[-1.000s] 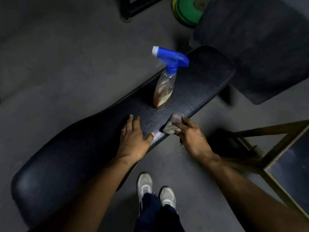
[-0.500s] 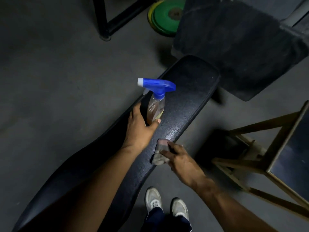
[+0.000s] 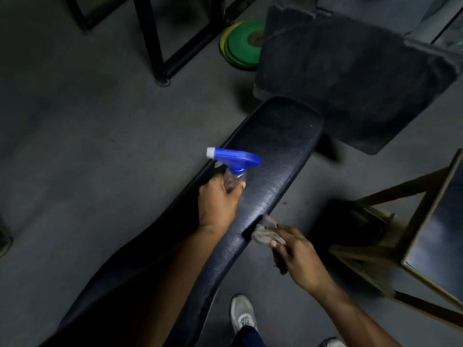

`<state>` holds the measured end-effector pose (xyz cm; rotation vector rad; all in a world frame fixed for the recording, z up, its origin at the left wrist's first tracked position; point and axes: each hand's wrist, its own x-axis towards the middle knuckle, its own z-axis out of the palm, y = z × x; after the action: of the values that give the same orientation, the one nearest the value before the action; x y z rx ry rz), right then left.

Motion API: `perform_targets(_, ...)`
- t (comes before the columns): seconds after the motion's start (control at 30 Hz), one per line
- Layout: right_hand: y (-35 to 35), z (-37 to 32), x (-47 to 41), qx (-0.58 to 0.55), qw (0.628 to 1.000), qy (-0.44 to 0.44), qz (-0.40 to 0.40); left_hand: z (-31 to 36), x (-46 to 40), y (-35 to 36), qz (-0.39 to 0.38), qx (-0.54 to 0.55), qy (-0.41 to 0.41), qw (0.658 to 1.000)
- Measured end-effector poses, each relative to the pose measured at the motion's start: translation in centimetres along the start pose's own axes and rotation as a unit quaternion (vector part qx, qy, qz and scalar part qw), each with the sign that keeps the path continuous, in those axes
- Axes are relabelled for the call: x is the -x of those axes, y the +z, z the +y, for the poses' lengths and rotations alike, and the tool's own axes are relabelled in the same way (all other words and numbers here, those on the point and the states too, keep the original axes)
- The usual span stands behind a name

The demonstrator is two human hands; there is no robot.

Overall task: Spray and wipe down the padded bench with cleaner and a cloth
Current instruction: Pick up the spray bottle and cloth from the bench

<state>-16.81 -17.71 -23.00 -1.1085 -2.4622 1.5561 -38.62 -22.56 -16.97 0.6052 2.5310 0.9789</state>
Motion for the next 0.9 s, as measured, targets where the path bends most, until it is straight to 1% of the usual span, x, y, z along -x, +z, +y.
perform_targets(0.1, -3.5, -0.7, 1.6, -0.080, 0.994, 0.011, 0.075, 1.5, 2.2, 0.6, -0.010, 0.007, 0.001, 1.000)
perform_targets(0.2, -7.2, 0.1, 3.3, -0.128, 0.985, 0.019, 0.111, 4.1, 5.0, 1.9, -0.023, 0.011, 0.005, 1.000)
perform_targets(0.27, -10.0, 0.9, 4.7, -0.137, 0.981, 0.018, 0.135, 6.4, 7.1, 2.8, -0.031, 0.019, 0.013, 0.999)
perform_targets(0.4, -16.6, 1.7, 8.9, -0.160, 0.970, -0.011, 0.182, 12.5, 11.2, 4.8, -0.048, 0.040, 0.043, 0.997)
perform_targets(0.5, -21.5, 3.1, 12.5, -0.150, 0.966, -0.011, 0.208, 17.5, 14.3, 7.0, -0.064, 0.043, 0.072, 0.994)
perform_targets(0.63, -27.1, 7.1, 17.1, -0.142, 0.956, 0.020, 0.255, 23.3, 18.3, 11.1, -0.090, 0.035, 0.111, 0.989)
perform_targets(0.77, -30.6, 11.2, 20.7, -0.116, 0.951, 0.050, 0.282, 26.9, 21.3, 15.2, -0.121, 0.036, 0.130, 0.983)
perform_targets(0.9, -32.7, 15.9, 22.8, -0.057, 0.949, 0.083, 0.298, 29.3, 23.9, 18.8, -0.134, 0.015, 0.159, 0.978)
